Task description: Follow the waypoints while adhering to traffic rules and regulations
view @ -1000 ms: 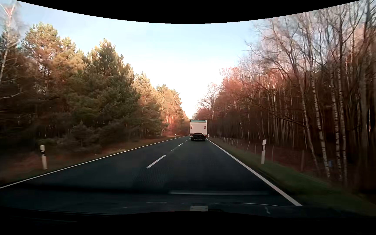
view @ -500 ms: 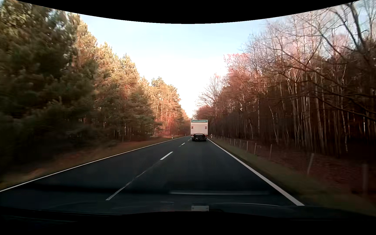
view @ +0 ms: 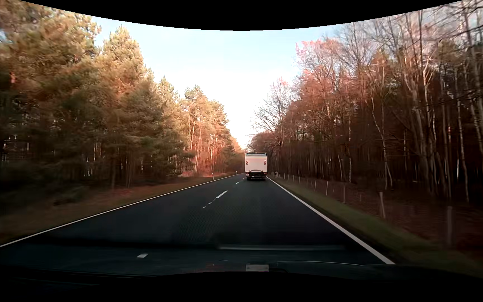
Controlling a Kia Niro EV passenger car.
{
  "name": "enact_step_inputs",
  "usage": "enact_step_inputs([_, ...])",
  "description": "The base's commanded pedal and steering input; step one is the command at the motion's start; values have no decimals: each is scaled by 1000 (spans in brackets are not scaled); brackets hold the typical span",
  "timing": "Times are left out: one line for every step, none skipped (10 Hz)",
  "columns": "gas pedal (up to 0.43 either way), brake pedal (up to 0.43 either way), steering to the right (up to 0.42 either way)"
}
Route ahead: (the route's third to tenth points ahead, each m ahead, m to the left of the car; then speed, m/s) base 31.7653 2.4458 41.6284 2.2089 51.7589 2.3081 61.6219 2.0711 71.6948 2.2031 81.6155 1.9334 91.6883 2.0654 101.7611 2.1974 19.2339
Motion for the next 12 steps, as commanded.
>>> enact_step_inputs([79, 0, -1])
enact_step_inputs([79, 0, -1])
enact_step_inputs([79, 0, -1])
enact_step_inputs([79, 0, -1])
enact_step_inputs([79, 0, -1])
enact_step_inputs([79, 0, -1])
enact_step_inputs([79, 0, -1])
enact_step_inputs([79, 0, -1])
enact_step_inputs([79, 0, -1])
enact_step_inputs([79, 0, -1])
enact_step_inputs([79, 0, -1])
enact_step_inputs([87, 0, -1])
